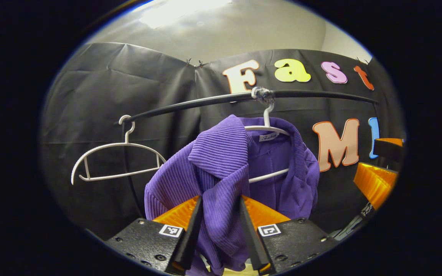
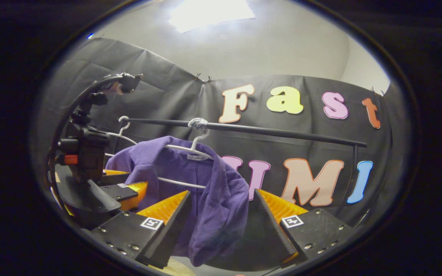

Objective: Grasp the clothes on the hanger with both hands and then place them into the laundry hamper below.

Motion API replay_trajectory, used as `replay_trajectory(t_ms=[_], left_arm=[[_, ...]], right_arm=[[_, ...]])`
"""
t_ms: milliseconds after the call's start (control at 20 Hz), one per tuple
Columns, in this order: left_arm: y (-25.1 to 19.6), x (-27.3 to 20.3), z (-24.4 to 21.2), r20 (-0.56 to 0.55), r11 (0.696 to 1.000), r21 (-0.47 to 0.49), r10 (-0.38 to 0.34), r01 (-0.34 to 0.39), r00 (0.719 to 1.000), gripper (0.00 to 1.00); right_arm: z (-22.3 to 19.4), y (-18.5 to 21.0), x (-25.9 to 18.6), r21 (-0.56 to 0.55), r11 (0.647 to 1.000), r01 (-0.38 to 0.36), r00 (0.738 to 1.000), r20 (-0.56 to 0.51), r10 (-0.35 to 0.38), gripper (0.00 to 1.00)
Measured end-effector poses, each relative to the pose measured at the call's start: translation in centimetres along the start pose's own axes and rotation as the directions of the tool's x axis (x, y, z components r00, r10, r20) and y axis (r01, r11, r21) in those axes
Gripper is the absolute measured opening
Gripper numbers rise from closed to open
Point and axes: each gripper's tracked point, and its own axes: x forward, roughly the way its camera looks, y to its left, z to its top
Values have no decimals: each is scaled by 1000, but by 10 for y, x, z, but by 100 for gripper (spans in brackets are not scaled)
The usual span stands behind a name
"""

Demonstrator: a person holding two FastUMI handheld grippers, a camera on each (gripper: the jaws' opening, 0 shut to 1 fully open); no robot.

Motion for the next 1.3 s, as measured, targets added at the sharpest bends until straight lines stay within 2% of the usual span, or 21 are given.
replay_trajectory(t_ms=[250,300,350,750,800,850,1150,1200,1300], left_arm=[[-4,5,-4,-21,1000,-14,-20,20,1000,19],[-4,4,-3,-19,1000,-5,-24,24,1000,7],[-5,2,-2,-19,1000,7,-27,27,999,5],[-11,-15,20,11,996,-3,-88,88,996,2],[-9,-18,26,22,996,-8,-89,89,996,5],[-6,-22,34,35,996,-10,-90,90,995,2],[12,-37,74,103,997,-13,-72,74,992,2],[16,-38,79,113,997,-14,-68,70,991,5],[22,-39,88,123,998,-19,-61,64,991,2]], right_arm=[[-3,1,11,2,1000,-20,1000,-4,20,94],[-4,3,14,3,1000,-24,1000,-5,24,94],[-5,4,14,4,1000,-28,1000,-6,28,94],[-23,12,29,14,998,-55,998,-31,55,94],[-26,14,31,12,998,-60,998,-36,60,94],[-29,17,33,9,998,-66,997,-42,66,94],[-51,32,53,-16,995,-99,993,-62,98,95],[-55,35,57,-16,995,-103,993,-67,102,95],[-63,39,66,-14,994,-107,991,-77,105,95]])
